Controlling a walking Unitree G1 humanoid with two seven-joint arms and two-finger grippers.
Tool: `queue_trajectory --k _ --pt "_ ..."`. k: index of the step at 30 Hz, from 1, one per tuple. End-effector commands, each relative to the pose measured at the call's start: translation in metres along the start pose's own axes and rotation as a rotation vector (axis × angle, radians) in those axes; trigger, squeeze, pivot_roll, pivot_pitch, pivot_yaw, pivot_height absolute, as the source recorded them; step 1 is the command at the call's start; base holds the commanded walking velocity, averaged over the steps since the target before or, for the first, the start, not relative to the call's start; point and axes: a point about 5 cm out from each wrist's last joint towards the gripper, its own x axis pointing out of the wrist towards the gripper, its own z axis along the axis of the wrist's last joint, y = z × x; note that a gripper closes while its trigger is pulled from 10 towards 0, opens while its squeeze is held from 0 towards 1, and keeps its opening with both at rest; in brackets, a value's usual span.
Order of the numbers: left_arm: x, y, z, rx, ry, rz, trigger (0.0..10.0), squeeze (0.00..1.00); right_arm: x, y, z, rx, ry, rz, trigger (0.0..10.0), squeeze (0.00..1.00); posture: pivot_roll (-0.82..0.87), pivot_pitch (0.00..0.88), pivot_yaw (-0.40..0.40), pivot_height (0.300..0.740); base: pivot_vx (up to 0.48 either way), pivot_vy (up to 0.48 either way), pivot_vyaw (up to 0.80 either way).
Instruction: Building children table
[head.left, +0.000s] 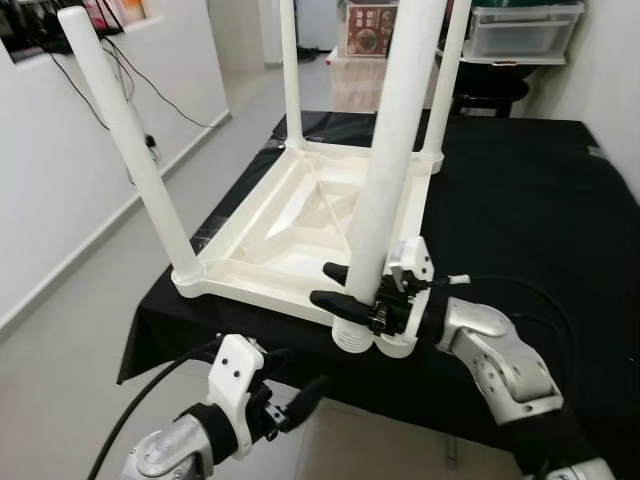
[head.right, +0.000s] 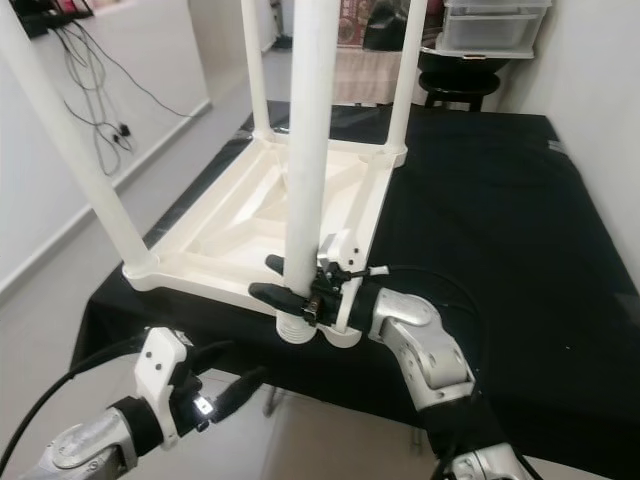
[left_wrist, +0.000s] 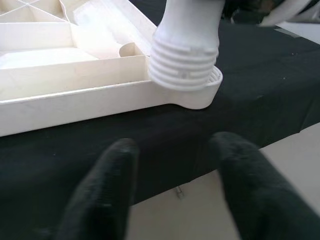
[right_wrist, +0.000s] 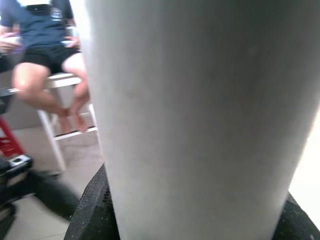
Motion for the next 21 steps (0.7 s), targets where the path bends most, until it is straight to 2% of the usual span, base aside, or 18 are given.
queue_trajectory --k 1,8,12,17,21 --pt "-0.003 0.002 -0.001 0.021 0.017 0.009 0.0 0.00 -0.003 -0.004 0.004 -0.020 -0.009 0.004 10.0 0.00 0.03 0.164 0.012 0.740 0.000 0.000 0.00" --pt "-0.006 -0.001 0.002 0.034 0.007 -0.005 0.0 0.00 -0.012 -0.017 0.018 0.055 -0.097 0.042 10.0 0.00 0.03 0.193 0.017 0.740 0.000 0.000 0.00" --pt "-0.008 -0.003 0.004 0.041 0.001 -0.008 0.0 0.00 -0.016 -0.022 0.020 0.075 -0.111 0.053 10.0 0.00 0.04 0.212 0.022 0.740 0.000 0.000 0.00" --pt "-0.011 -0.004 0.005 0.044 0.000 -0.009 0.0 0.00 -0.019 -0.022 0.021 0.089 -0.120 0.090 10.0 0.00 0.05 0.232 0.032 0.740 0.000 0.000 0.00" --pt "-0.015 -0.006 0.006 0.046 0.004 -0.013 0.0 0.00 -0.021 -0.016 0.017 0.096 -0.099 0.142 10.0 0.00 0.05 0.248 0.040 0.740 0.000 0.000 0.00"
